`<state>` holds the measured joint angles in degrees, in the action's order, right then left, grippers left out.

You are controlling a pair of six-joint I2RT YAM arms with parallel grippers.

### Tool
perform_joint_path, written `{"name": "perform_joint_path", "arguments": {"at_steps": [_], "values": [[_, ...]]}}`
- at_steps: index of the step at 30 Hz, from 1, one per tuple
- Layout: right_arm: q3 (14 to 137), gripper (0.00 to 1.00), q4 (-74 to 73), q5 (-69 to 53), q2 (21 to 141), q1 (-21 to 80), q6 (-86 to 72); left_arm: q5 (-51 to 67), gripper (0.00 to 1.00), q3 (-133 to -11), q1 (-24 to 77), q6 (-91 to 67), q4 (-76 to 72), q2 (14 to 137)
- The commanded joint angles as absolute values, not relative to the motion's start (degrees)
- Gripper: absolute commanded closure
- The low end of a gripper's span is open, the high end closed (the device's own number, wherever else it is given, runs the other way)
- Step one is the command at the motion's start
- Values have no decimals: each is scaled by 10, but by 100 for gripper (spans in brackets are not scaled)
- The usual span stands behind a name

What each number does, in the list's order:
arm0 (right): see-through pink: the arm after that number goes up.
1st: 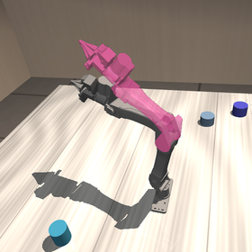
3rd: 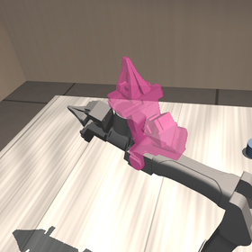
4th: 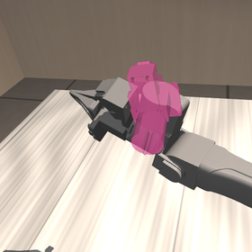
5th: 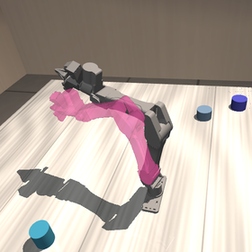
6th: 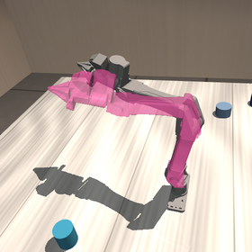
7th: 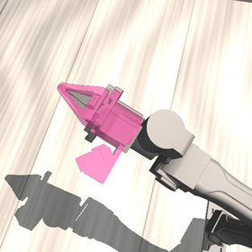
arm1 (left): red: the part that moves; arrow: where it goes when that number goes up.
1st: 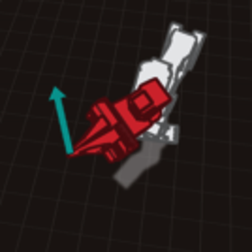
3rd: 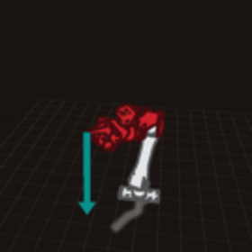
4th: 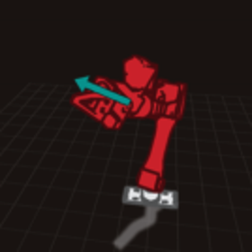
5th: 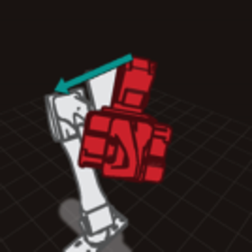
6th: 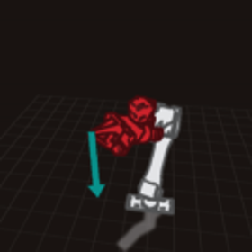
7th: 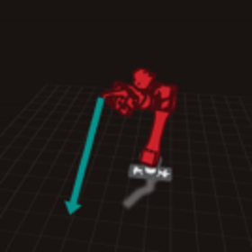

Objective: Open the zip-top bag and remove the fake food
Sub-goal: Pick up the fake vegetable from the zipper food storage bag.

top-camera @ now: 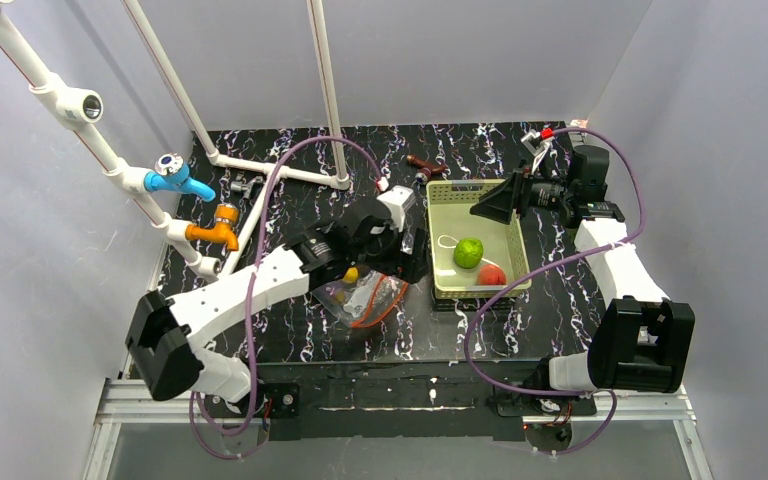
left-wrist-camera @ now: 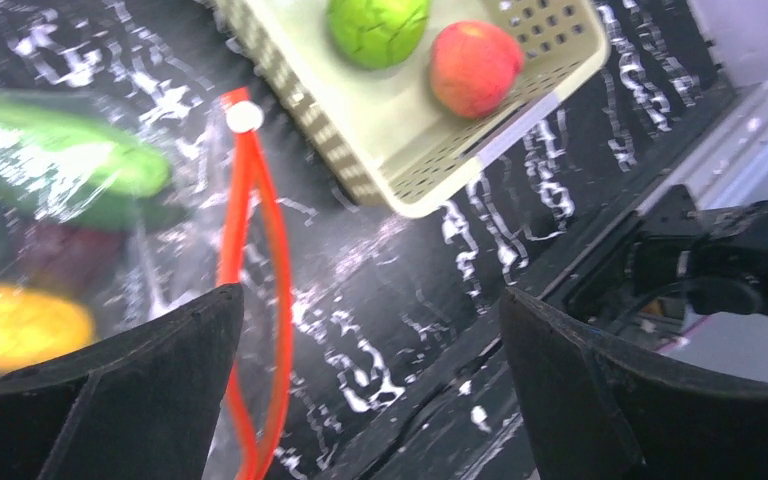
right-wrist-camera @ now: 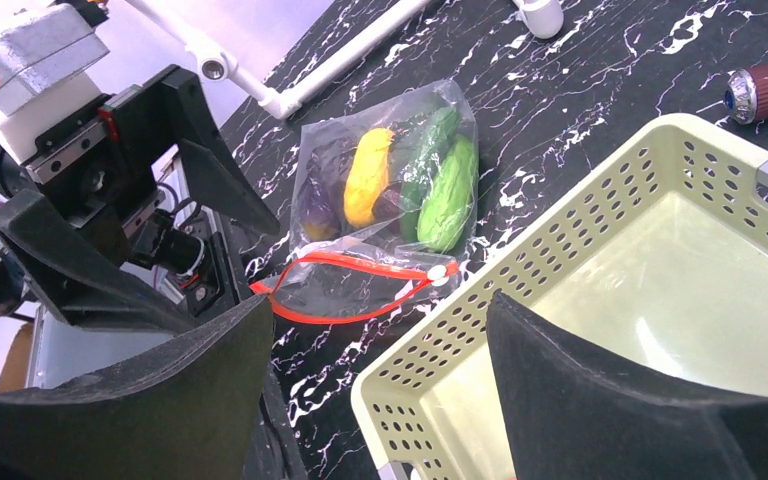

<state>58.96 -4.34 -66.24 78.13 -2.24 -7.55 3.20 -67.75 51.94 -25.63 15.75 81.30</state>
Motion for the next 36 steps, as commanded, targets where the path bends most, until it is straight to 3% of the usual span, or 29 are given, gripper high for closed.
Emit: {"name": "perform_joint_path", "arguments": {"at_steps": [1, 12, 20, 22, 23, 24, 26, 28, 34, 36], "values": [[602, 16, -39, -676, 781, -23, -76, -62, 2, -635, 517, -216, 231, 757], [609, 16, -81, -676, 794, 16, -76, -102, 4, -574, 517, -185, 269, 728], [608, 16, -150, -676, 791, 97, -76, -159, 18, -594, 517, -188, 287, 791], [608, 16, -163, -676, 793, 111, -76, -174, 27, -598, 517, -188, 292, 805], [609, 16, -170, -580, 794, 119, -76, -177, 28, -599, 517, -189, 294, 810], [610, 16, -178, -651, 796, 126, -76, -178, 28, -599, 517, -189, 294, 814], [612, 16, -188, -659, 799, 138, -76, -176, 37, -597, 517, -191, 293, 820], [612, 16, -190, -660, 802, 148, 122, -175, 46, -595, 517, -193, 292, 824], [611, 16, -197, -658, 812, 180, 146, -168, 91, -584, 512, -204, 280, 817], [613, 16, -205, -667, 813, 188, 159, -152, 99, -577, 506, -211, 273, 806]]}}
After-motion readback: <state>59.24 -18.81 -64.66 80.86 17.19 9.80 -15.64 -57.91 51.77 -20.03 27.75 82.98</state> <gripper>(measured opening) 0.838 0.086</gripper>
